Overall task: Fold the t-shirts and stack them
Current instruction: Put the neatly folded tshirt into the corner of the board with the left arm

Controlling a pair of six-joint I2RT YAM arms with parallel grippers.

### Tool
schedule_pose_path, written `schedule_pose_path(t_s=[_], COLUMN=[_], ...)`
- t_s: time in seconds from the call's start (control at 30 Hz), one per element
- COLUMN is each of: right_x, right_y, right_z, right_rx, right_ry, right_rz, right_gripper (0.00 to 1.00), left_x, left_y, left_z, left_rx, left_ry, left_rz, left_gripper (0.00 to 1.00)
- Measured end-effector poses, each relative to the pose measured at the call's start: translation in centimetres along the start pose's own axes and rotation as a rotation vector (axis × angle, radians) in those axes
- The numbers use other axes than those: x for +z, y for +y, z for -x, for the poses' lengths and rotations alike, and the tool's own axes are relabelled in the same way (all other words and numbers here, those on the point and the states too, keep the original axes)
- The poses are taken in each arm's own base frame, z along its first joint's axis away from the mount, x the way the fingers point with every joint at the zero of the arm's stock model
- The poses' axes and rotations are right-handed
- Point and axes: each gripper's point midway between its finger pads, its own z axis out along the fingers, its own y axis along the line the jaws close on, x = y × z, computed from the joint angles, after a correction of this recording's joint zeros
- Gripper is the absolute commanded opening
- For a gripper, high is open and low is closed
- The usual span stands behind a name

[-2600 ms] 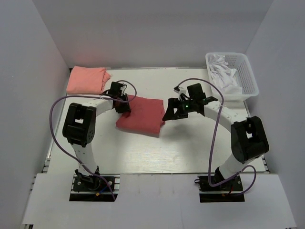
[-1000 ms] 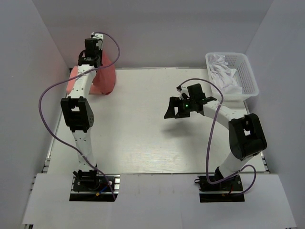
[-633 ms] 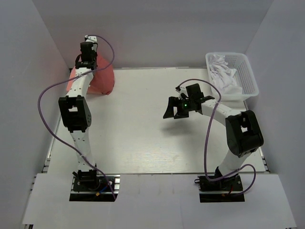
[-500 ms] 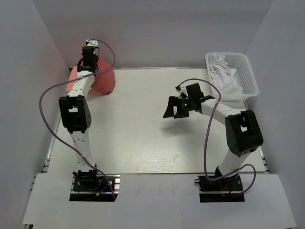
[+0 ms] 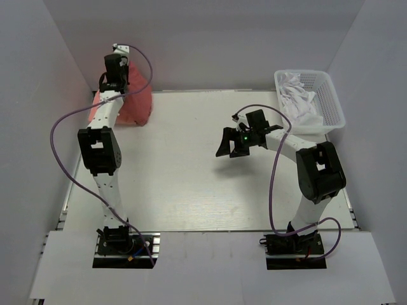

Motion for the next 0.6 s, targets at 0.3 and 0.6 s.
schedule_pose_path(t_s=[0.3, 0.6], right_x=[-0.2, -0.2], right_y=[-0.3, -0.2], right_z=[-0.9, -0.9], right_rx=[0.017, 0.022], right_ry=[0.032, 0.034], right_rz=[-0.015, -0.013], right_gripper=[0.90, 0.90], left_x=[1.5, 3.2], left_y=[2.6, 1.4], left_z=[3.8, 0.0], left_rx=[-0.055, -0.112], left_ry=[-0.110, -0.005], left_rz=[-0.092, -0.129], left_gripper=[0.00, 0.00])
